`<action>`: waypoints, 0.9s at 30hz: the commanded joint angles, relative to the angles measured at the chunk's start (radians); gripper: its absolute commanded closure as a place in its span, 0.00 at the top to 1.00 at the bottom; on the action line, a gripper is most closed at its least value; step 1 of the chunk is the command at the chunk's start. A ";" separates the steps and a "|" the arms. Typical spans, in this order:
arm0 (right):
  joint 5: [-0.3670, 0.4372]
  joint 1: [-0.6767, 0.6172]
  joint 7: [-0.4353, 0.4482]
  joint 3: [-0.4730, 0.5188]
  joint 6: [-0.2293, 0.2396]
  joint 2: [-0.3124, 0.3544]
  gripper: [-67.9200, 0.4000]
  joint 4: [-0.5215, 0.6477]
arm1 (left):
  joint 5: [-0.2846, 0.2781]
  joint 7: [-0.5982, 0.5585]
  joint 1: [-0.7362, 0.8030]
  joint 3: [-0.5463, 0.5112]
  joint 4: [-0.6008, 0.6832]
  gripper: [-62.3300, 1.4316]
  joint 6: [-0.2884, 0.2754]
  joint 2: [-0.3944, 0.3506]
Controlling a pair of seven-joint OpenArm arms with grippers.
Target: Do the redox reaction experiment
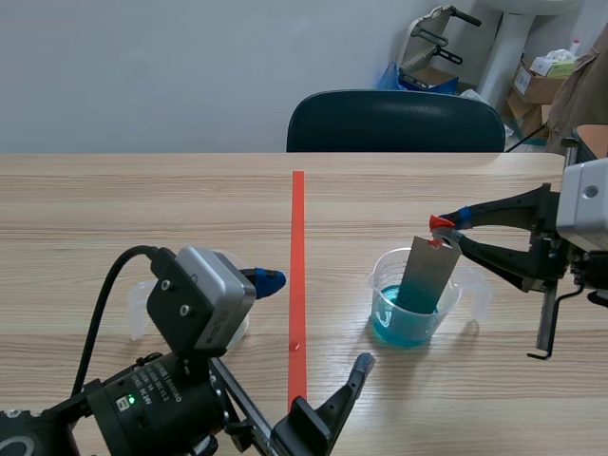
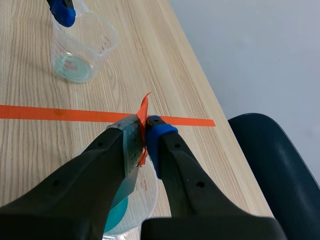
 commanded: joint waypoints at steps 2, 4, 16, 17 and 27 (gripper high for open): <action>0.015 0.014 0.015 -0.001 -0.004 0.008 0.02 0.006 | -0.003 -0.017 0.008 -0.003 0.011 1.00 -0.002 0.005; 0.015 0.014 0.015 -0.001 -0.004 0.008 0.02 0.006 | -0.003 -0.017 0.008 -0.003 0.011 1.00 -0.002 0.005; 0.015 0.014 0.015 -0.001 -0.004 0.008 0.02 0.007 | -0.003 -0.017 0.008 -0.003 0.011 1.00 -0.002 0.005; 0.015 0.014 0.015 -0.001 -0.004 0.008 0.02 0.007 | -0.003 -0.017 0.008 -0.003 0.011 1.00 -0.002 0.005; 0.018 0.014 0.015 0.003 0.003 0.013 0.02 0.019 | -0.003 -0.017 0.008 -0.003 0.011 1.00 -0.002 0.005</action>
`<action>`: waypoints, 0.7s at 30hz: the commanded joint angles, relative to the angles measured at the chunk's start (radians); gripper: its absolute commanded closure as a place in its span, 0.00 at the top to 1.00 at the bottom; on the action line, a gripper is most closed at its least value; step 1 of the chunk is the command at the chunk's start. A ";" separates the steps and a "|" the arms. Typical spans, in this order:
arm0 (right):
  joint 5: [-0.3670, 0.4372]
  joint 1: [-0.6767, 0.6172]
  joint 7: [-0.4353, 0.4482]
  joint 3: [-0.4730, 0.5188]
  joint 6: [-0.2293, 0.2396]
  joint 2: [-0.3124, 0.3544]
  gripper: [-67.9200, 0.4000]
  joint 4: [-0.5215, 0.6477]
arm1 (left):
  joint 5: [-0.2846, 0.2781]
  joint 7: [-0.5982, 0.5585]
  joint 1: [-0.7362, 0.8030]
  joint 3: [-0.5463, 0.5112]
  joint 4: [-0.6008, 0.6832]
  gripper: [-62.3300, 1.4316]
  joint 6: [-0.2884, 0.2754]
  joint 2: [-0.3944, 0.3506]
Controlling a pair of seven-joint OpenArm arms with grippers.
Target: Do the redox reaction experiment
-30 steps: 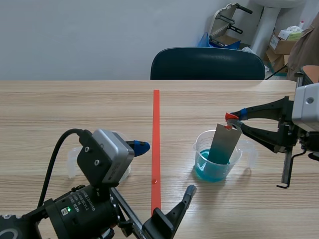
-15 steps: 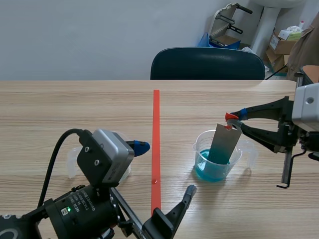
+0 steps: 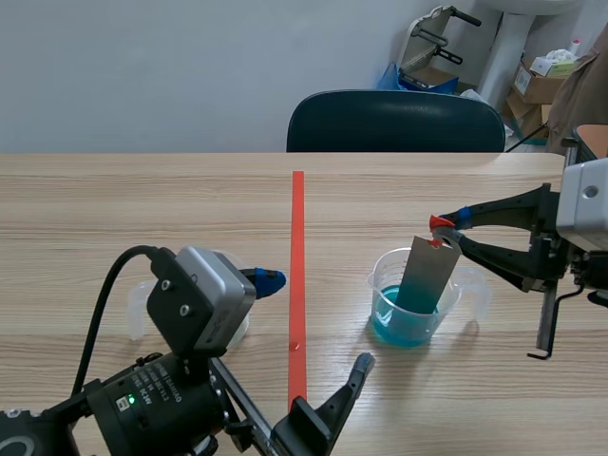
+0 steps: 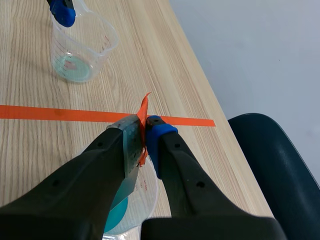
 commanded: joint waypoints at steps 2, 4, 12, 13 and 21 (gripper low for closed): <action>0.024 0.014 0.015 0.010 0.022 0.017 0.02 0.029 | -0.003 -0.017 0.008 -0.003 0.011 1.00 -0.002 0.005; 0.035 0.014 0.015 0.018 0.059 0.023 0.02 0.044 | -0.003 -0.017 0.008 -0.003 0.011 1.00 -0.002 0.005; 0.092 0.014 0.014 0.068 0.172 0.053 0.02 0.102 | -0.003 -0.017 0.008 -0.003 0.011 1.00 -0.002 0.005; 0.092 0.014 0.014 0.075 0.172 0.057 0.02 0.111 | -0.003 -0.017 0.008 -0.003 0.011 1.00 -0.002 0.005; 0.153 0.013 0.003 0.094 0.172 0.113 0.02 0.169 | -0.003 -0.017 0.008 -0.003 0.011 1.00 -0.002 0.005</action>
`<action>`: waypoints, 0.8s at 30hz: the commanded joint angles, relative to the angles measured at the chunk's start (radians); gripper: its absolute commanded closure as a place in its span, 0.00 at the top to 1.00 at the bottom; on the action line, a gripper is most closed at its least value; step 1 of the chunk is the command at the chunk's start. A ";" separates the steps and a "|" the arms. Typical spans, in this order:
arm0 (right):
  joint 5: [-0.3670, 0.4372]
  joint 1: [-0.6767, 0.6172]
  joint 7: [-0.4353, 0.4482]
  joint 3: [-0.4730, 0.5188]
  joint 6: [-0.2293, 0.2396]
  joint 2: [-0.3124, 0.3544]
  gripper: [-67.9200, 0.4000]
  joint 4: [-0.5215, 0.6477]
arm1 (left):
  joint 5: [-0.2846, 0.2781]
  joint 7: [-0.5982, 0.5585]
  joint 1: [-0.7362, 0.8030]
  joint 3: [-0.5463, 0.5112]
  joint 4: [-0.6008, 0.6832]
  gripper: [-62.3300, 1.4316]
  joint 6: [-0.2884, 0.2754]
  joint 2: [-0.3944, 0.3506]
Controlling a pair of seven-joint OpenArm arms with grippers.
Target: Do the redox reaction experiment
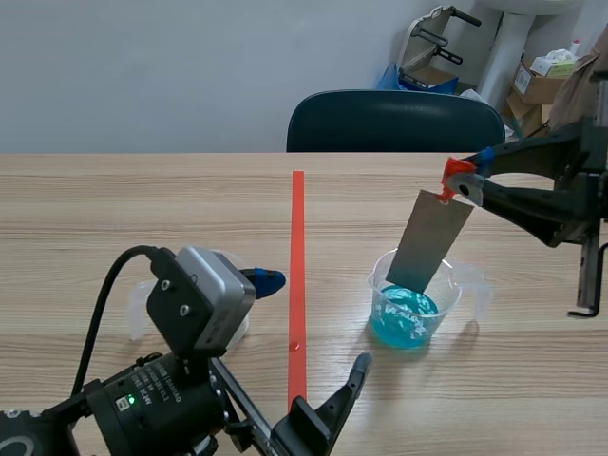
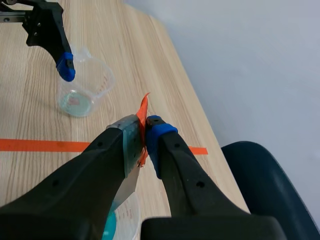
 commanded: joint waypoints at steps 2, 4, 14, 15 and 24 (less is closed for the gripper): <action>0.038 0.013 0.011 0.016 0.006 0.042 0.02 0.031 | -0.003 -0.017 0.008 -0.003 0.011 1.00 -0.002 0.005; 0.057 0.013 0.008 0.016 0.006 0.057 0.02 0.043 | -0.003 -0.017 0.008 -0.003 0.011 1.00 -0.002 0.005; 0.182 0.013 -0.102 0.018 0.006 0.114 0.02 0.111 | -0.003 -0.017 0.008 -0.003 0.011 1.00 -0.002 0.005; 0.193 0.013 -0.115 0.018 0.006 0.119 0.02 0.119 | -0.003 -0.017 0.008 -0.003 0.011 1.00 -0.002 0.005; 0.348 0.011 -0.251 0.018 0.006 0.174 0.02 0.184 | -0.003 -0.016 0.008 -0.003 0.011 1.00 -0.002 0.005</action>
